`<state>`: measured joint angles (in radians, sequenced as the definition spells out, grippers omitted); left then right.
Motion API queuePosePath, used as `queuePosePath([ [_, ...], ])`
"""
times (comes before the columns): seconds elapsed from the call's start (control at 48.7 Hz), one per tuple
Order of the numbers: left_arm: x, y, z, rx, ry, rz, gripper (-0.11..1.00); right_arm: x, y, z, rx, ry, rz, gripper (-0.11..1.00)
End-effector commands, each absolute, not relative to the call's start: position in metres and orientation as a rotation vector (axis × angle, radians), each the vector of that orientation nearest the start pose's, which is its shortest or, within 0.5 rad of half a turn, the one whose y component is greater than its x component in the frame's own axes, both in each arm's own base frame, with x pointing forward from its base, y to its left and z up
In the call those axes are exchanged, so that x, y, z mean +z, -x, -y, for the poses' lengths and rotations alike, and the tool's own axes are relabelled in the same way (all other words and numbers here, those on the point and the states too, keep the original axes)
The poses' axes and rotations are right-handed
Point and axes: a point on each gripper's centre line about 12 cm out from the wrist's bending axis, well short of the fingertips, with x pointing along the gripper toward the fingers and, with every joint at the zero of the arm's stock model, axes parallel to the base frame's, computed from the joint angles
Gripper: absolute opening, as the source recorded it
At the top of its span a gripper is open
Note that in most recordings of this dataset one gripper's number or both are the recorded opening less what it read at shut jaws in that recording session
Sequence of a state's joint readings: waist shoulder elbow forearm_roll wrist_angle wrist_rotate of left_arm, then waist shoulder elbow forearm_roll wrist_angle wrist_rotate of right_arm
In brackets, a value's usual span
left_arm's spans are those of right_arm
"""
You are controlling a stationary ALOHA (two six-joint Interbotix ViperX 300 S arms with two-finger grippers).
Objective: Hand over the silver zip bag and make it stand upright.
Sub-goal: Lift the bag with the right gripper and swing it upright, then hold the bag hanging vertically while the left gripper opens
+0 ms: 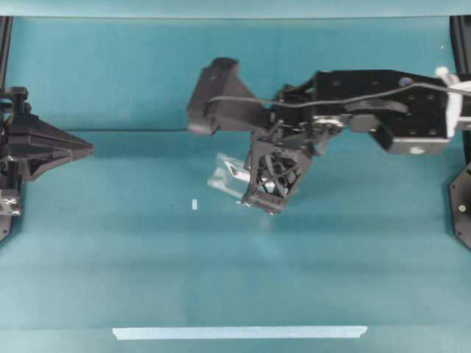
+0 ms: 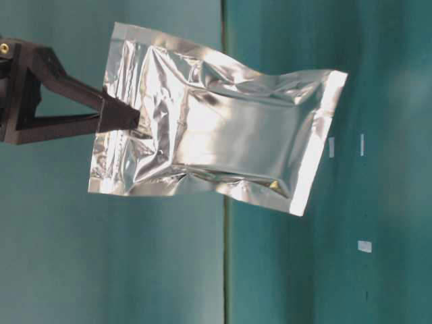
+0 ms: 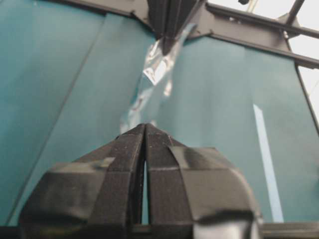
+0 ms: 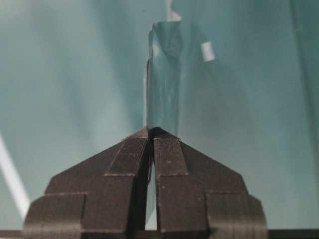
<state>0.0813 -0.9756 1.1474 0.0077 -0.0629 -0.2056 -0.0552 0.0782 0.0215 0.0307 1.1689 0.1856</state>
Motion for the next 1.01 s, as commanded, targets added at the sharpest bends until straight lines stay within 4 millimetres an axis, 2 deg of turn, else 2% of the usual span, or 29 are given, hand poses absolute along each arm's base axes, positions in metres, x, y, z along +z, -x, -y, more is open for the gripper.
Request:
queuePosePath([
  [0.0, 0.283, -0.201, -0.017, 0.092, 0.204, -0.097, 0.13, 0.292, -0.419, 0.017, -0.113, -0.163, -1.237, 0.02],
  [0.062, 0.281, -0.201, -0.017, 0.093, 0.205, -0.103, 0.27, 0.291, -0.421, 0.016, -0.096, -0.135, -1.238, 0.02],
  [0.226, 0.276, -0.204, -0.017, 0.096, 0.2, -0.133, 0.78, 0.283, -0.424, 0.015, -0.051, -0.001, -1.244, 0.02],
  [0.308, 0.273, -0.206, -0.017, 0.096, 0.193, -0.145, 0.94, 0.28, -0.426, 0.015, -0.032, 0.045, -1.252, 0.02],
  [0.554, 0.264, -0.209, -0.017, 0.1, 0.2, -0.179, 0.94, 0.272, -0.428, 0.015, -0.004, 0.087, -1.273, 0.02],
  [0.985, 0.262, -0.208, -0.017, 0.1, 0.198, -0.2, 0.94, 0.264, -0.43, 0.015, 0.042, 0.15, -1.301, 0.02],
])
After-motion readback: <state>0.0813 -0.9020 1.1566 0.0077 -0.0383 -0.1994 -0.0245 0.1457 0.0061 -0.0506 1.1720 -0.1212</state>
